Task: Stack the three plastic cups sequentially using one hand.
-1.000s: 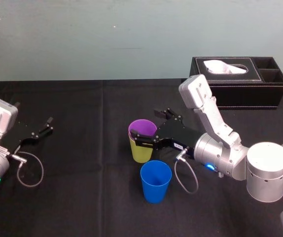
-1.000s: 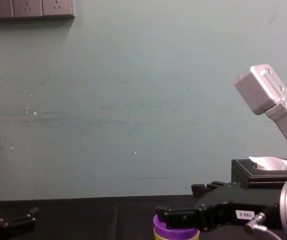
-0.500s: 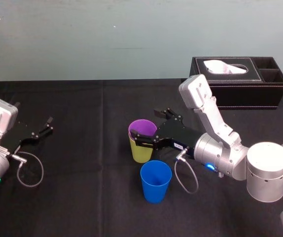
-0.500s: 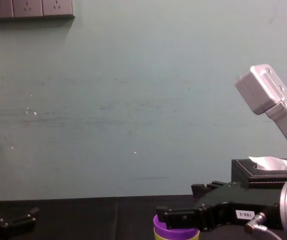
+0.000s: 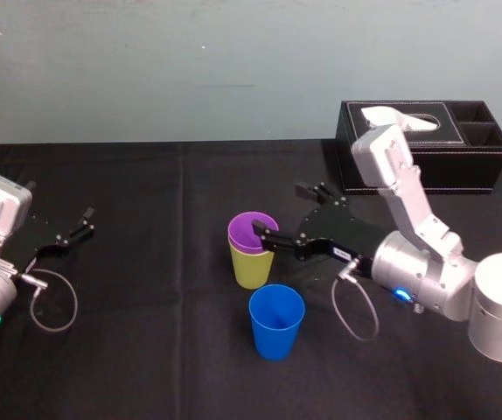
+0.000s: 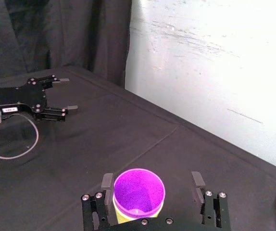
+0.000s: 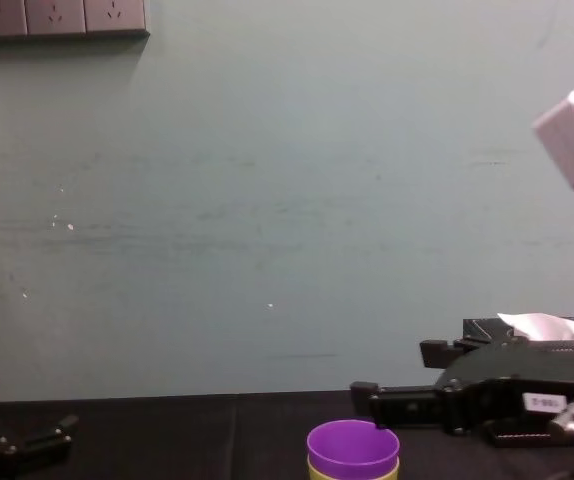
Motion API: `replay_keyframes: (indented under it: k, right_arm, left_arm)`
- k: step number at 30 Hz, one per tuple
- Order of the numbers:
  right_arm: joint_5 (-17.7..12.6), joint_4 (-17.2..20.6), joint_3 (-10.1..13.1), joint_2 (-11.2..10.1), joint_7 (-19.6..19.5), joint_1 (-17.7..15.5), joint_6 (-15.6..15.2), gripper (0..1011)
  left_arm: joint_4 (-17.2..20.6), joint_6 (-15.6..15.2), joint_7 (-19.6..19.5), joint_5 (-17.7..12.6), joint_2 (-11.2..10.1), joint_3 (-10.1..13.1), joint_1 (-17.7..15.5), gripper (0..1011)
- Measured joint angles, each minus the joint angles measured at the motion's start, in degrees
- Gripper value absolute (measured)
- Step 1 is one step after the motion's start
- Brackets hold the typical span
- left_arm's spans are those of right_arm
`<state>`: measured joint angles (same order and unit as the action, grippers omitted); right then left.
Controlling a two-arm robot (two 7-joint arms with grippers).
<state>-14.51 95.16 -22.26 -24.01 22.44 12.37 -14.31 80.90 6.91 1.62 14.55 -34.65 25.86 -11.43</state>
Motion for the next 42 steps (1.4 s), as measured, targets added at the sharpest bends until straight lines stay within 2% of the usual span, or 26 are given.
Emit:
replay_keyframes:
  k: [6,12,19,32,42]
  right_arm:
    - [-2.4,3.3,2.1,-3.1,1.3,-3.1,0.2,1000]
    - [-6.2,6.6,4.7,-7.5,3.3,-7.3,1.0,1000]
    - [-9.3,8.6,6.1,-11.6,5.8,-10.7,1.9,1000]
    - [-11.3,9.1,4.9,-17.4,9.8,-13.5,4.8,1000]
    - [-12.0,8.7,3.5,-18.8,9.3,-15.5,6.0,1000]
  left_arm:
    - [0.0,0.0,0.0,0.0,0.0,0.0,0.0,1010]
    - [0.0,0.0,0.0,0.0,0.0,0.0,0.0,1010]
    - [0.0,0.0,0.0,0.0,0.0,0.0,0.0,1010]
    - [0.0,0.0,0.0,0.0,0.0,0.0,0.0,1010]
    - [0.0,0.0,0.0,0.0,0.0,0.0,0.0,1010]
